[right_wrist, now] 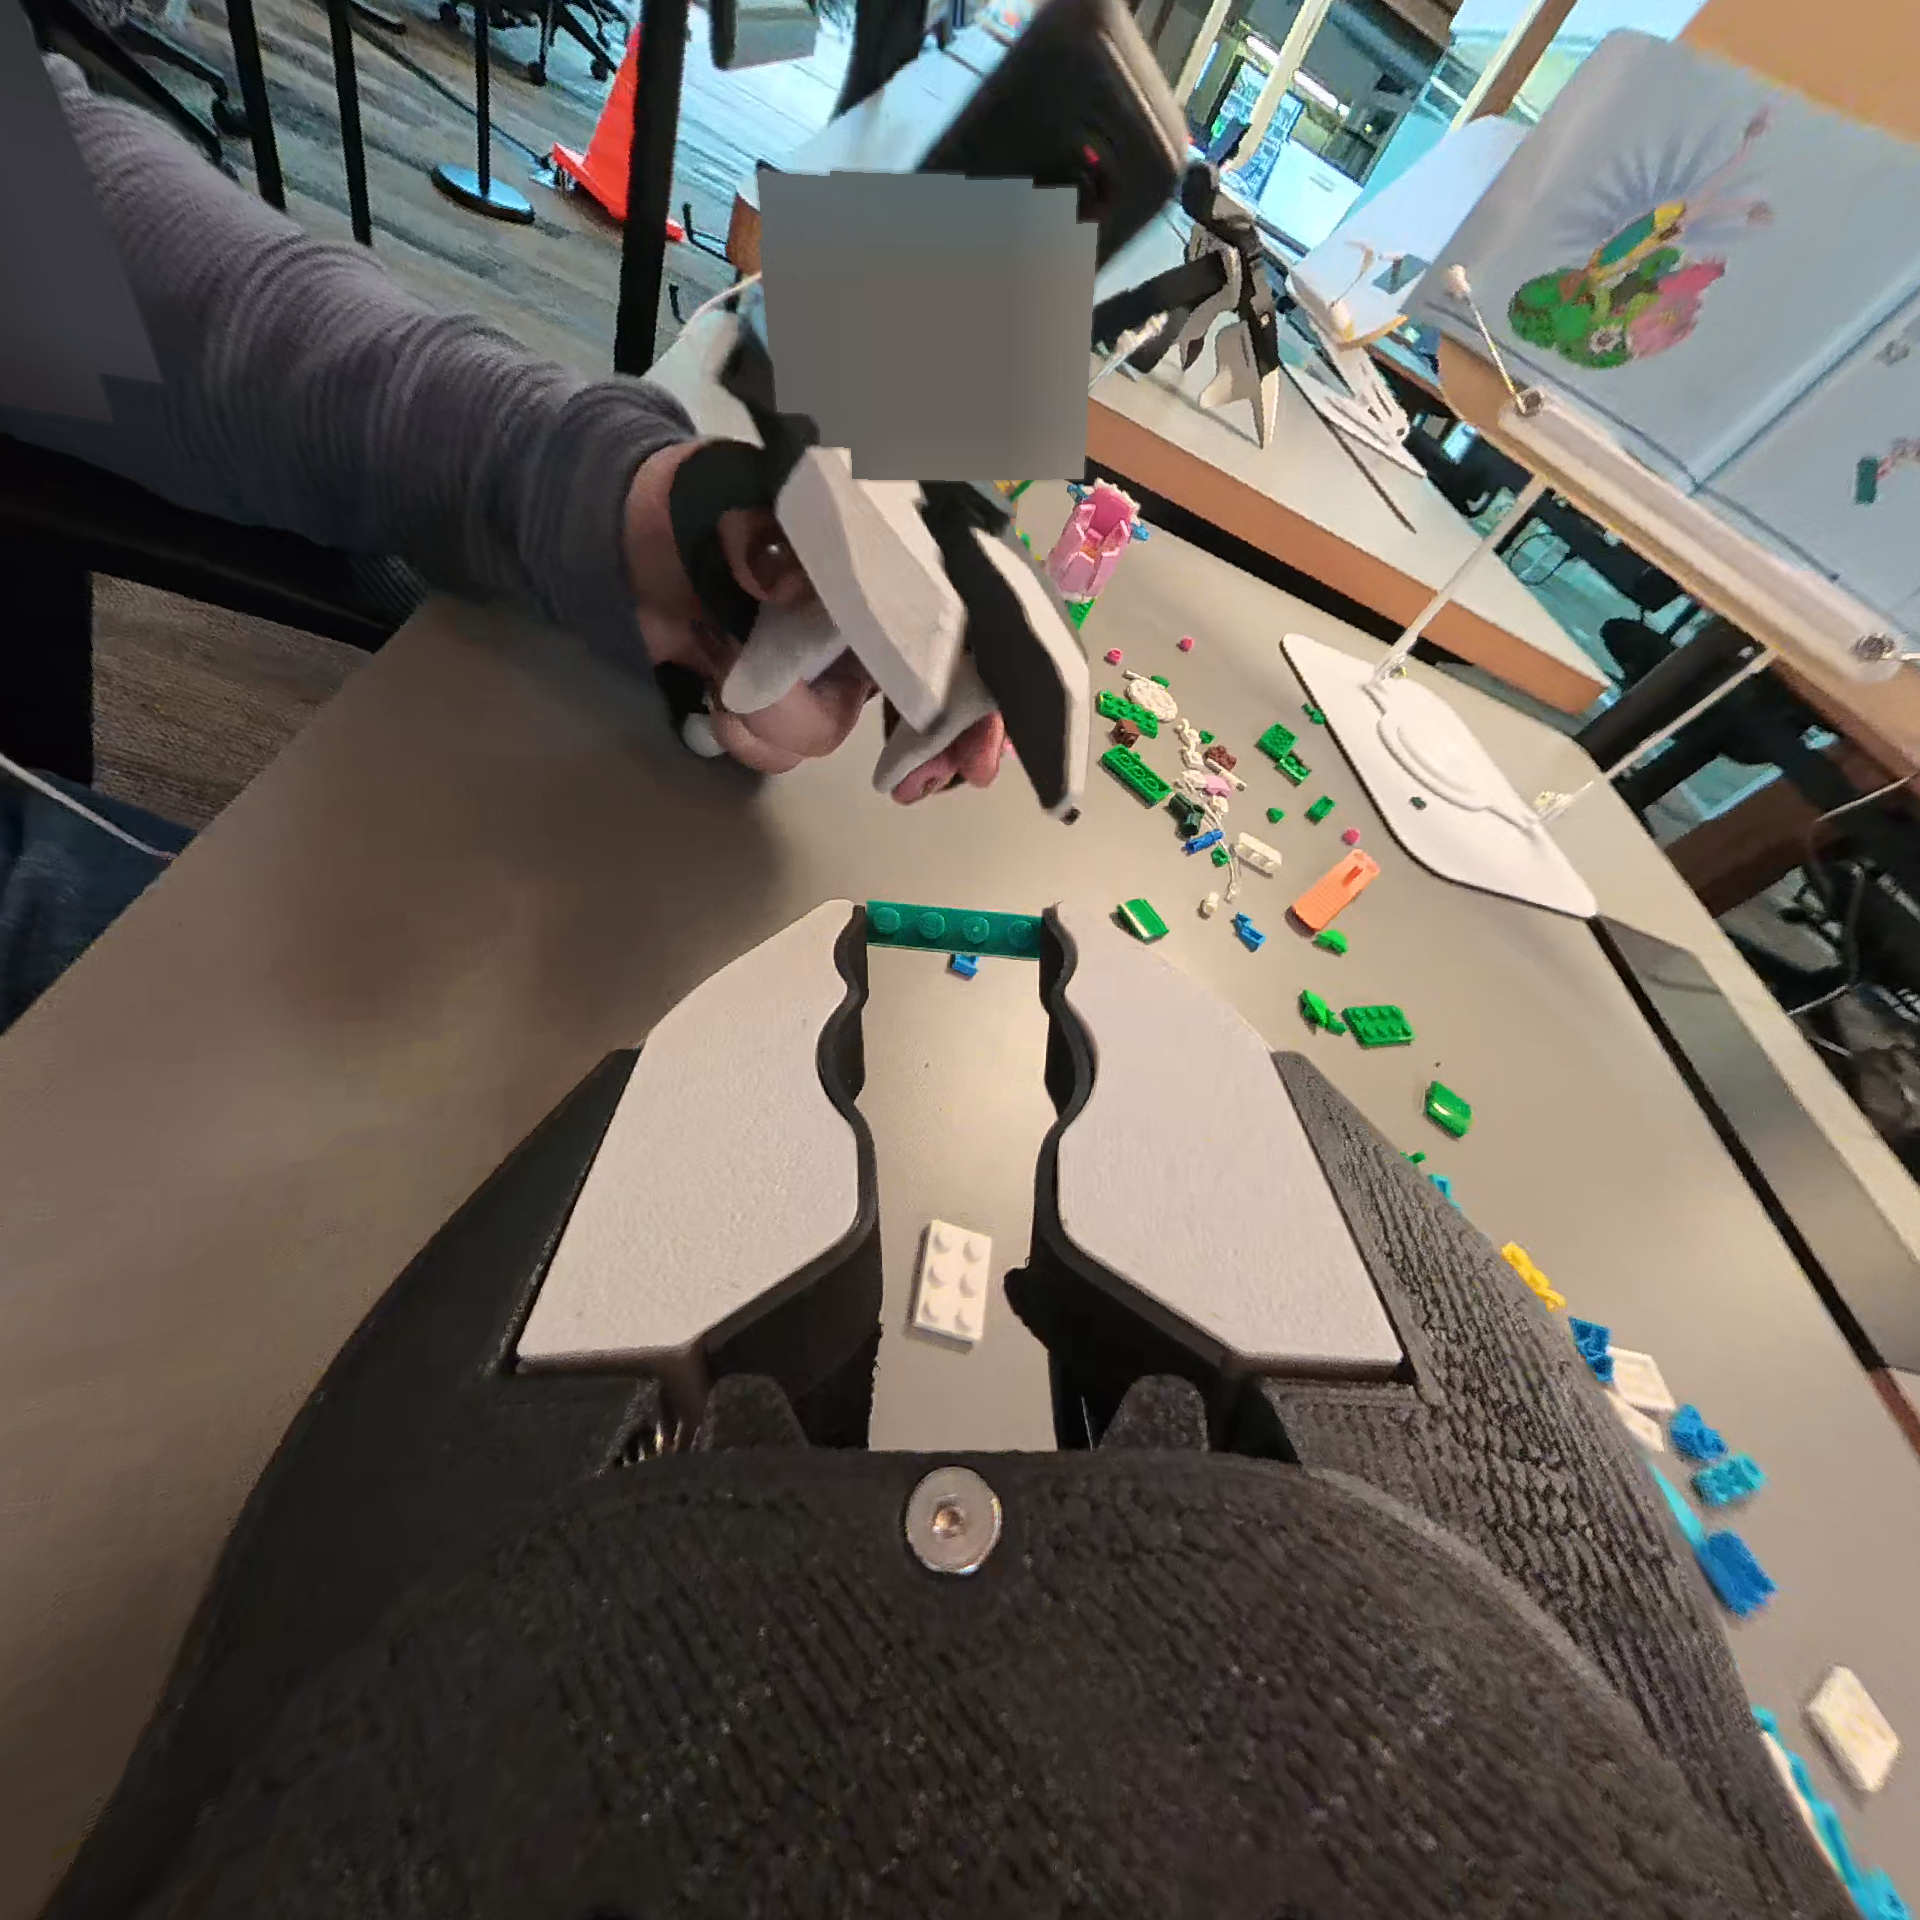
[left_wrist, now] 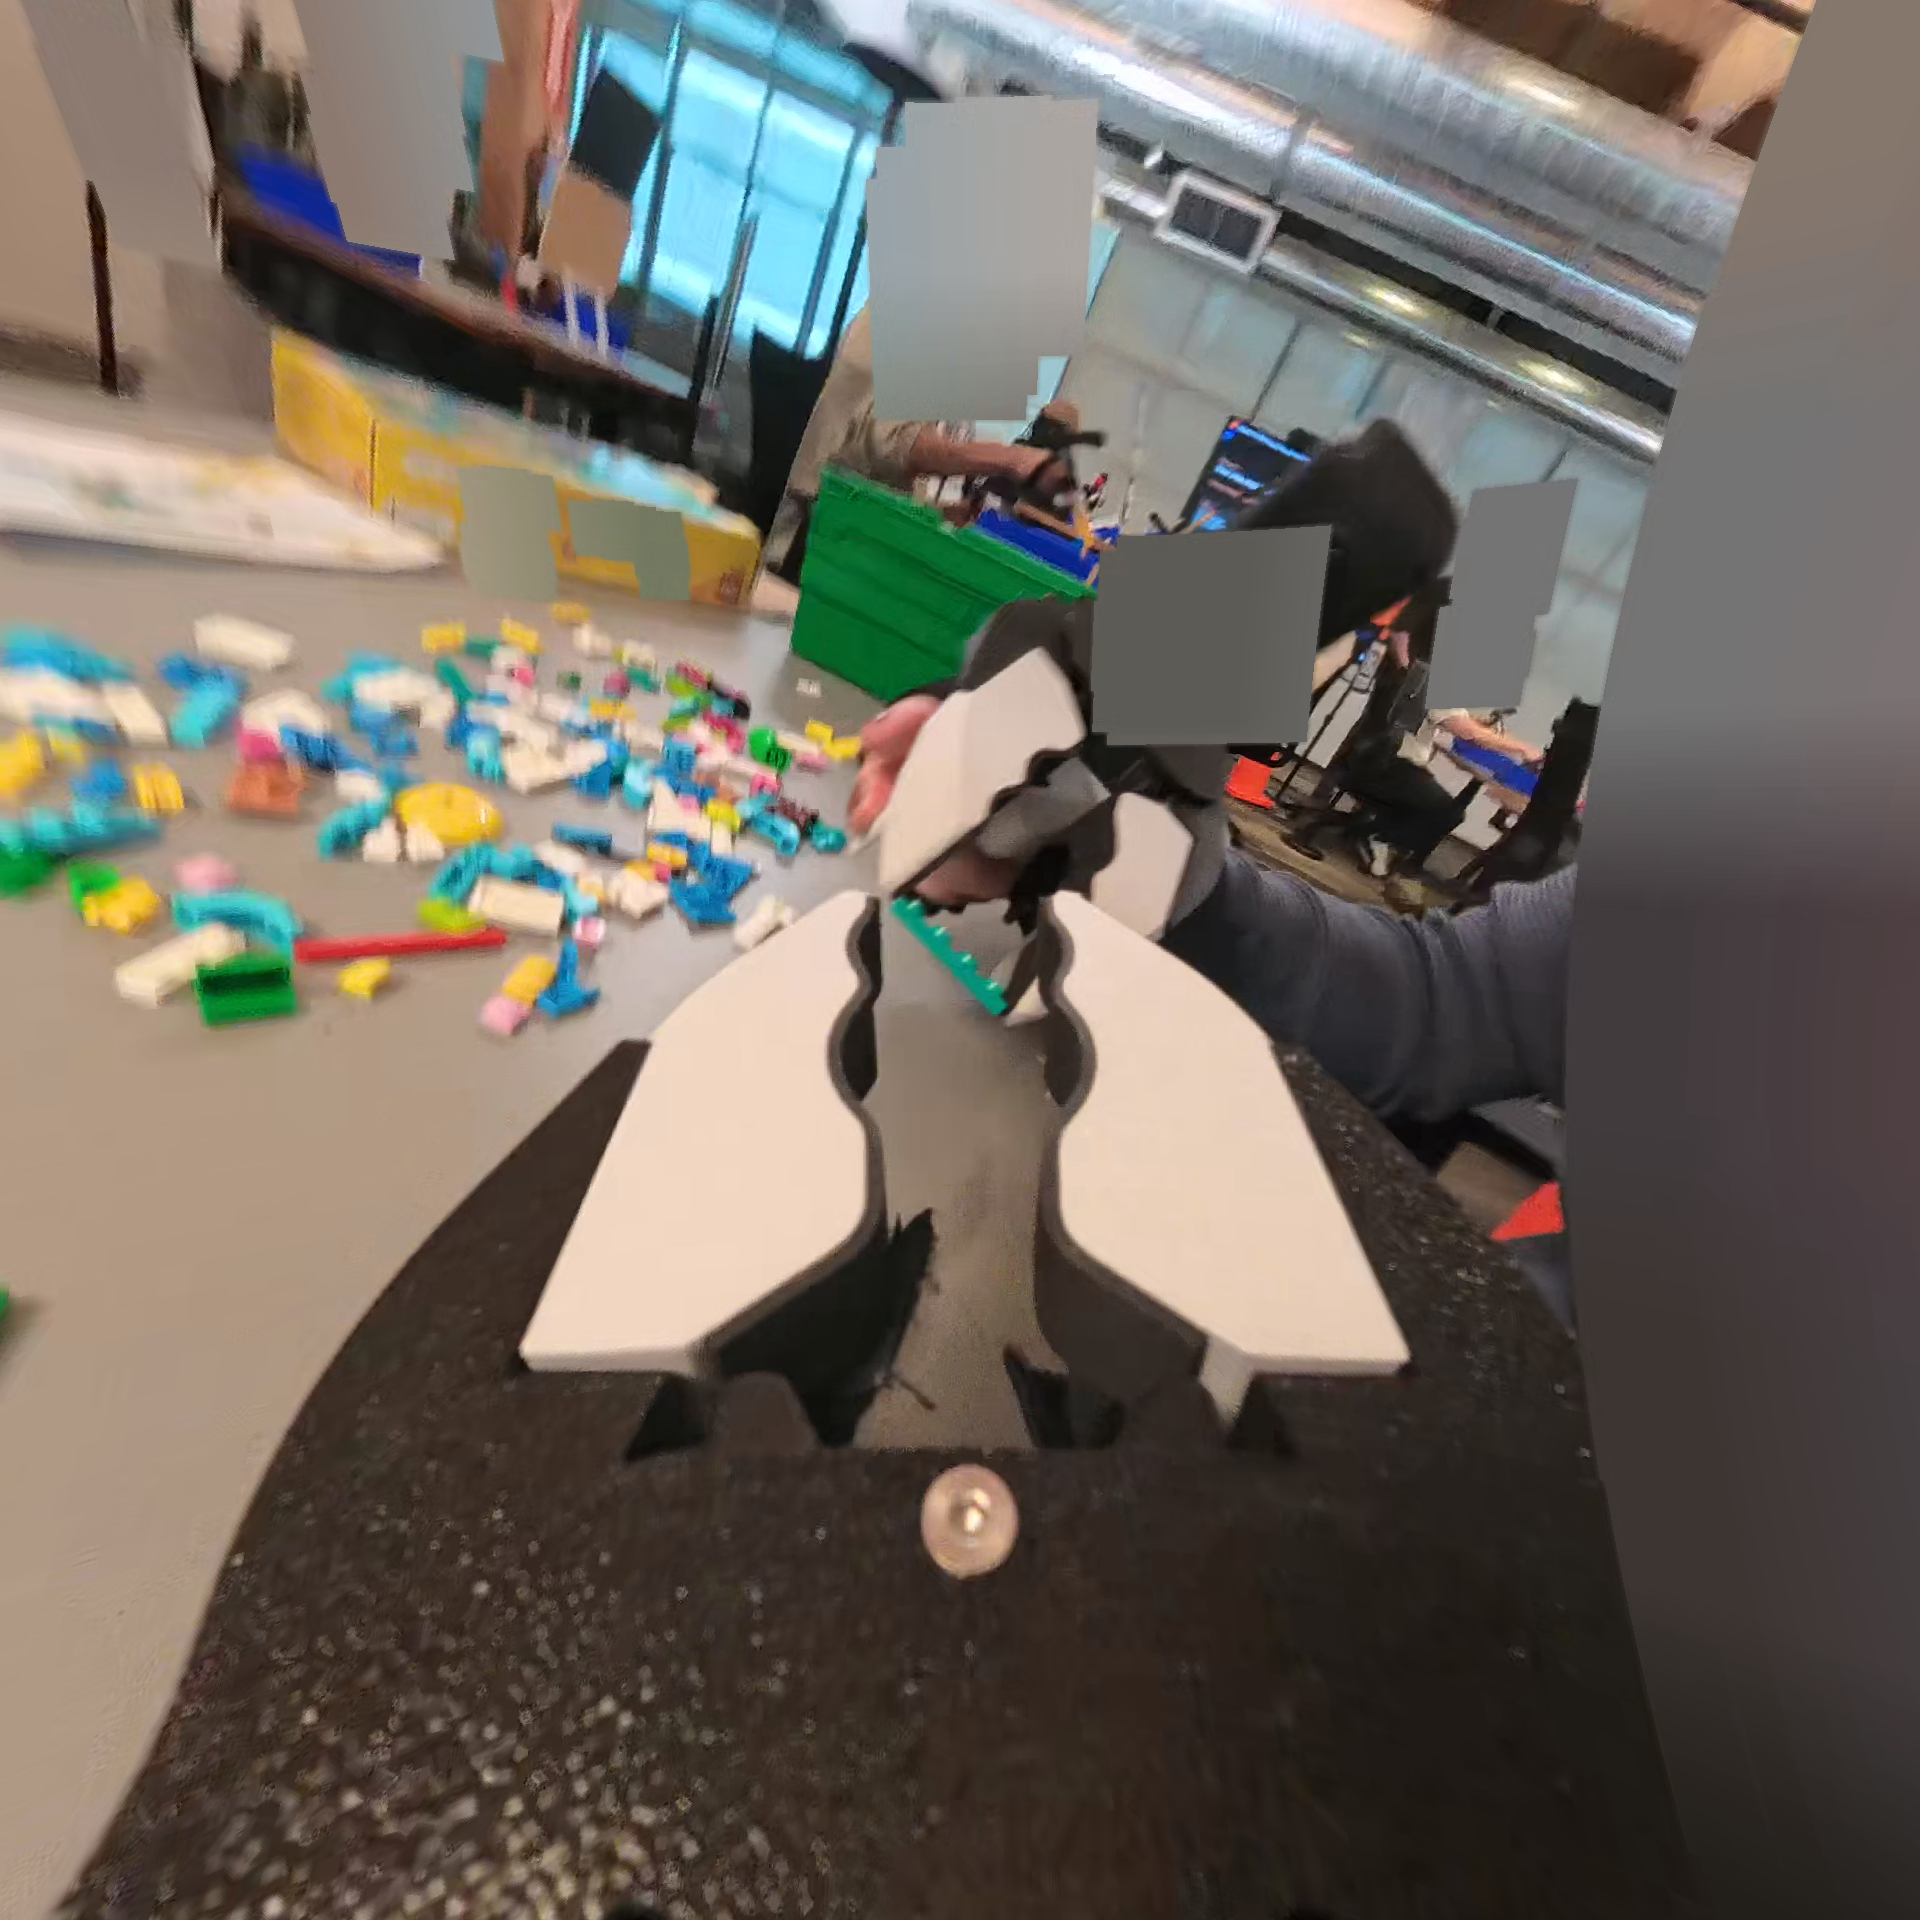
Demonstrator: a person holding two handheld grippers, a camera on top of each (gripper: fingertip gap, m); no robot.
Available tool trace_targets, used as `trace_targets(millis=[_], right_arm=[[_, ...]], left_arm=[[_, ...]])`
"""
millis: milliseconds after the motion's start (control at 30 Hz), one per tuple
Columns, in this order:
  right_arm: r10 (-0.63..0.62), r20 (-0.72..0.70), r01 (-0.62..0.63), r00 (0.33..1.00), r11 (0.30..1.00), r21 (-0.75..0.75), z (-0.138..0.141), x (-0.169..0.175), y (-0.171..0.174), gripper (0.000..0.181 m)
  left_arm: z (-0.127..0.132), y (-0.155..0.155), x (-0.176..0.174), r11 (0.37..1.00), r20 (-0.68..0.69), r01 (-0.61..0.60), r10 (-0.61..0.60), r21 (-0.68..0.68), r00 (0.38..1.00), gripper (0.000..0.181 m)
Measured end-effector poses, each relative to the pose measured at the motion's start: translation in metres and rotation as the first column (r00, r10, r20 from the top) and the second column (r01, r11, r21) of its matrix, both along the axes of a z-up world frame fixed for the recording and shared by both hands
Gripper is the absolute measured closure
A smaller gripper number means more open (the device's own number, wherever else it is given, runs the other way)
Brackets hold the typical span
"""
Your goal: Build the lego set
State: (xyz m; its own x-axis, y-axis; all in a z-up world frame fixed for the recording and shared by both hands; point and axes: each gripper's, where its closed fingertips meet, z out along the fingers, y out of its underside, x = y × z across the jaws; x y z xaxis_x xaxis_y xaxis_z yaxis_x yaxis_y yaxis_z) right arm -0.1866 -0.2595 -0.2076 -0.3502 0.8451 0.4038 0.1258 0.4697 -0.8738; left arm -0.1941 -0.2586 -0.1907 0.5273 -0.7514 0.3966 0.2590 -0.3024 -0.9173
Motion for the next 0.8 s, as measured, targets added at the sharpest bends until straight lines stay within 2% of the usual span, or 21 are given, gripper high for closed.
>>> trace_targets(millis=[100, 233, 533, 633, 800], right_arm=[[-0.009, -0.006, 0.009, 1.000, 0.998, 0.056, -0.001, -0.001, 0.000, 0.151], [-0.020, 0.010, 0.019, 1.000, 0.991, 0.132, -0.007, -0.002, -0.001, 0.151], [-0.030, 0.041, 0.022, 0.999, 0.983, 0.185, -0.015, -0.003, -0.001, 0.151], [-0.035, 0.039, 0.027, 0.999, 0.981, 0.190, -0.015, -0.003, 0.000, 0.151], [-0.044, 0.033, 0.036, 0.998, 0.979, 0.199, -0.015, -0.004, 0.001, 0.151]], left_arm=[[-0.018, 0.007, 0.002, 0.972, 0.045, 0.022, -0.011, -0.234, 0.999, 0.157], [-0.019, 0.008, 0.003, 0.935, 0.197, 0.088, -0.020, -0.343, 0.980, 0.162], [-0.033, 0.001, 0.010, 0.883, 0.225, 0.188, -0.097, -0.430, 0.970, 0.167], [-0.033, -0.002, 0.012, 0.871, 0.236, 0.218, -0.122, -0.441, 0.964, 0.162], [-0.039, -0.005, 0.018, 0.864, 0.186, 0.220, -0.150, -0.453, 0.971, 0.161]])
